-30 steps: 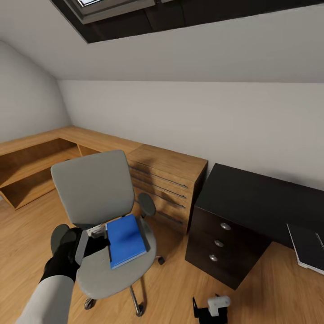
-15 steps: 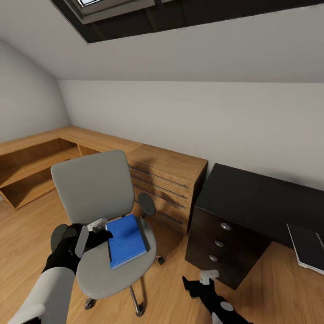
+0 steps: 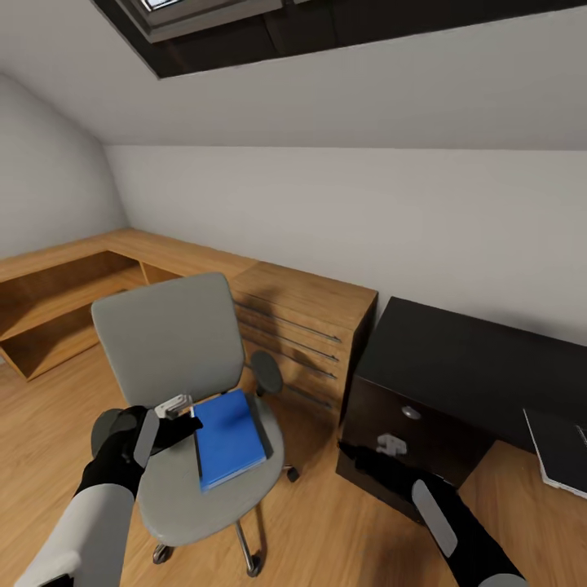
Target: In the bedroom, organize the workspace by keeping the computer under the desk, ensuring the monitor is on the desk, placing the keyboard on the desk next to the monitor, placing the mouse on the desk next to the keyboard, moving the folder from the swivel chair onto the desk next to the mouse, stacking the notebook on top of the folder with the pen on top of the notebook, and positioning the swivel chair next to the desk.
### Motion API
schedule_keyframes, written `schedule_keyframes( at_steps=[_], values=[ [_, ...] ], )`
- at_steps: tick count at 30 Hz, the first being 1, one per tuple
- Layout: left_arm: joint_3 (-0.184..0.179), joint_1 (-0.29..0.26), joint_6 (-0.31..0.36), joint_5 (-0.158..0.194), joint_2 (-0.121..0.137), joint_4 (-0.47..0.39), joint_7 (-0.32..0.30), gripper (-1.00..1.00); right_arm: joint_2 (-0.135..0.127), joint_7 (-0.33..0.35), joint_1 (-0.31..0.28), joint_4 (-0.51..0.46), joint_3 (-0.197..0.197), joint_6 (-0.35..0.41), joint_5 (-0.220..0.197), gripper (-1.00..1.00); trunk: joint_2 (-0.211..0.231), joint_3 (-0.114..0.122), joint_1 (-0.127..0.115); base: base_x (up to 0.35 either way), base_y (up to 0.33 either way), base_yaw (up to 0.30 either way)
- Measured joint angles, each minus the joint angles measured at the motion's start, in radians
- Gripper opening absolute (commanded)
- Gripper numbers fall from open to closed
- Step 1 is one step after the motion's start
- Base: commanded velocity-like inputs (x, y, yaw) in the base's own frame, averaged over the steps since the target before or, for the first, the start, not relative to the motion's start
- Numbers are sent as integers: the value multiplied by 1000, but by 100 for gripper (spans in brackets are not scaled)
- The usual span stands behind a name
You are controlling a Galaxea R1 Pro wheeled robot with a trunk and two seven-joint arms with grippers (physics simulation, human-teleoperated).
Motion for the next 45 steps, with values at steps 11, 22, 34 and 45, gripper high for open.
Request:
schedule_keyframes(
  at_steps=[11, 22, 34, 45],
  values=[
    [0, 0, -15, -1, -2, 59, 0, 100, -2, 68, 1, -12, -42, -26, -1, 100, 0, 0, 0, 113, 37, 0],
    [1, 0, -16, 0, -2, 75, 2, 100, 1, 67, 1, -12, -39, -21, -2, 100, 0, 0, 0, 2, 1, 0],
    [-1, 0, -14, 43, 1, 63, 3, 100, -2, 69, 1, -3, -41, -27, 2, 100, -42, -19, 23, 0, 0, 0],
    [-3, 0, -10, 43, -1, 57, 3, 100, -2, 69, 1, -3, -41, -28, 0, 100, -119, -44, 65, 0, 0, 0]
  ],
)
